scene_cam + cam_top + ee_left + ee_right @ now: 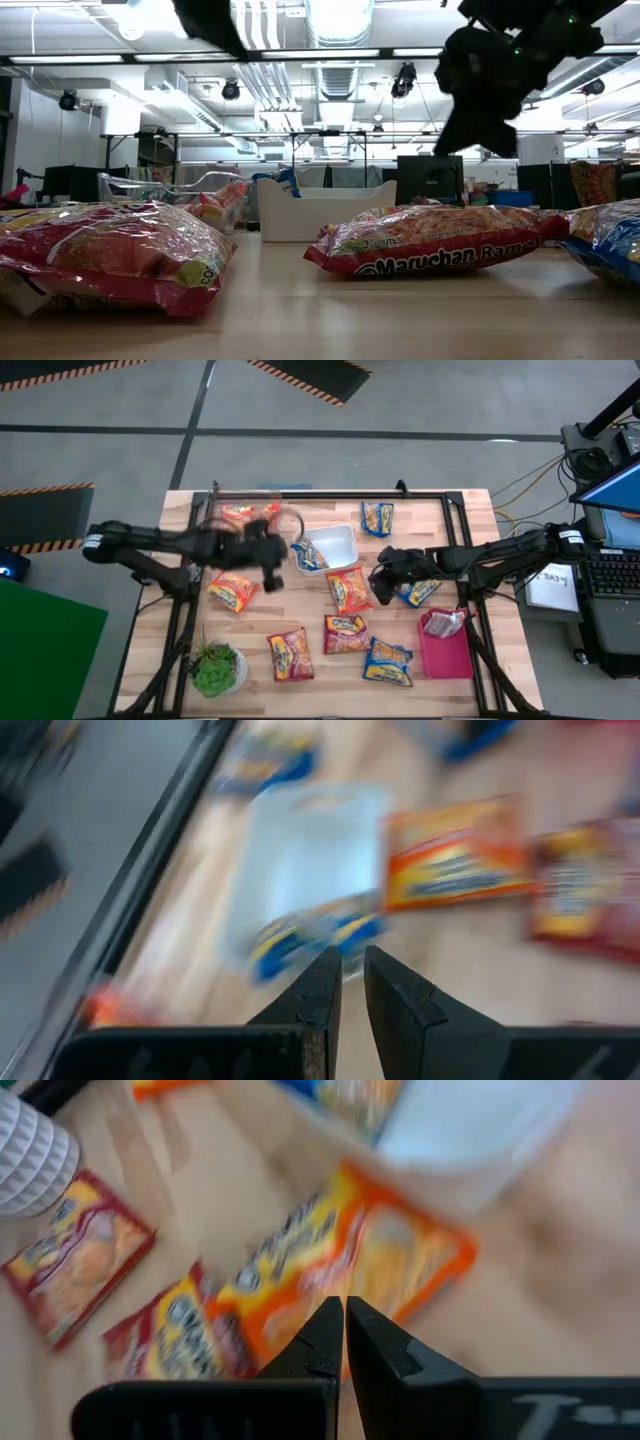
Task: Sort Maruchan noodles
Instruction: Put the blue noodle pack into the white bin
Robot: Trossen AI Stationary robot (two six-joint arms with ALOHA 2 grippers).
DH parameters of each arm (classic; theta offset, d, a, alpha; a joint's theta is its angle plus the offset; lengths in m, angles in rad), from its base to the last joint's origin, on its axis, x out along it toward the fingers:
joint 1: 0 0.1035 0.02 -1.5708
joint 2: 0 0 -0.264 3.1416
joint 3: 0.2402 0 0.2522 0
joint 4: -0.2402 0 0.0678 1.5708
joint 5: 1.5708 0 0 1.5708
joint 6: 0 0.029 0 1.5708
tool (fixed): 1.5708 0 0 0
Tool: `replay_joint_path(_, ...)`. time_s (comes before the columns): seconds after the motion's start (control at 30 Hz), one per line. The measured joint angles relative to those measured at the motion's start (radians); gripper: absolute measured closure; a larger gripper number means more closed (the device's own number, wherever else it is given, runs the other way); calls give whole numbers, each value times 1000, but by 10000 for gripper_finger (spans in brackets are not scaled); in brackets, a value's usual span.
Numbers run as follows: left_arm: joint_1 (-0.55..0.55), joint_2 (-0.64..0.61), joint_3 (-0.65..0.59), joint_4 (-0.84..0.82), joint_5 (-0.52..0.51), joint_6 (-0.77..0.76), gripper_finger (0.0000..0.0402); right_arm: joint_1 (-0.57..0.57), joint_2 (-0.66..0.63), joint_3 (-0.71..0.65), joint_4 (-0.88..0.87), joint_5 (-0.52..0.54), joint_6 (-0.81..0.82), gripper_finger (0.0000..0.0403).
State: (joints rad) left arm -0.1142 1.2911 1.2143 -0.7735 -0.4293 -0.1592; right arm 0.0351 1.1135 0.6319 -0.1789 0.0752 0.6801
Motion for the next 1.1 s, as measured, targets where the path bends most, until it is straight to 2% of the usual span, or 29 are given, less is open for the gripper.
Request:
replay_joint_path(0.13, -170, 30, -6, 115, -4, 111, 370, 0, -6, 22, -135, -90, 133, 394)
replay_joint_path(0.2, -238, 51, -6, 159, -4, 176, 370, -1, -4, 76, -267, -92, 172, 394)
replay_joint_path(0.3, -302, 76, -7, 232, -5, 237, 370, 6, 15, 179, -481, -38, 189, 394)
replay_joint_path(0.4, -322, 93, -7, 274, -7, 254, 371, 13, 50, 269, -642, 10, 189, 394)
replay_joint_path(0.53, -322, 97, -7, 275, -9, 243, 371, 13, 112, 362, -802, 14, 182, 394)
replay_joint_path(0.63, -322, 97, -7, 273, -10, 239, 371, 13, 158, 402, -859, 13, 150, 394)
replay_joint_path(0.73, -322, 97, -7, 273, -10, 237, 371, 13, 205, 423, -902, -33, 134, 387)
replay_joint_path(0.87, -322, 97, -7, 272, -10, 236, 371, 13, 261, 427, -951, -89, 124, 348)
replay_joint_path(1.1, -321, 97, -7, 272, -10, 236, 371, 23, 355, 388, -980, -105, 130, 227)
